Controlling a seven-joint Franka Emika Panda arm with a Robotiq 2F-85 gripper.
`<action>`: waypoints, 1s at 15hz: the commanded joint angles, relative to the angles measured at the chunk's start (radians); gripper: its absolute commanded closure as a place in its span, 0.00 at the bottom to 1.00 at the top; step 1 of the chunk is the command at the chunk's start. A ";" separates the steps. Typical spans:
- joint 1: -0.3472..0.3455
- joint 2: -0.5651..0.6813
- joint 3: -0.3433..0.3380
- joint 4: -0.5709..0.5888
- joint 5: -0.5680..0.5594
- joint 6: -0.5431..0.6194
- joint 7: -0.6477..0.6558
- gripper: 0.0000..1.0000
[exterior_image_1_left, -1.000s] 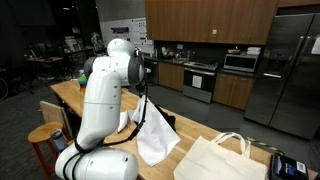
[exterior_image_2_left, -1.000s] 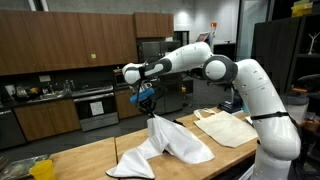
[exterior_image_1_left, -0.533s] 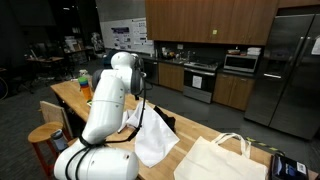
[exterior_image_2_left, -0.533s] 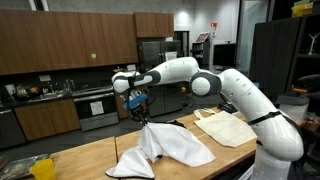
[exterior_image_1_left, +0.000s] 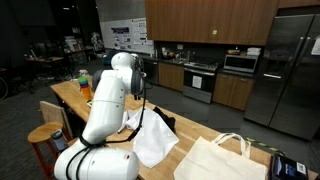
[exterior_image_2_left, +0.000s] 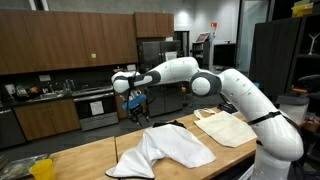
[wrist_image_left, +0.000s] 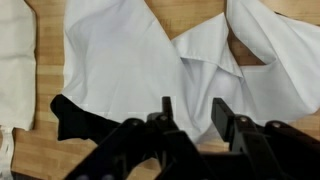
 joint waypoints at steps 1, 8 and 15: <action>0.019 -0.206 -0.020 -0.237 -0.062 0.121 0.130 0.22; -0.019 -0.488 0.013 -0.550 -0.011 0.262 0.292 0.00; -0.111 -0.761 0.035 -0.881 0.215 0.060 -0.085 0.00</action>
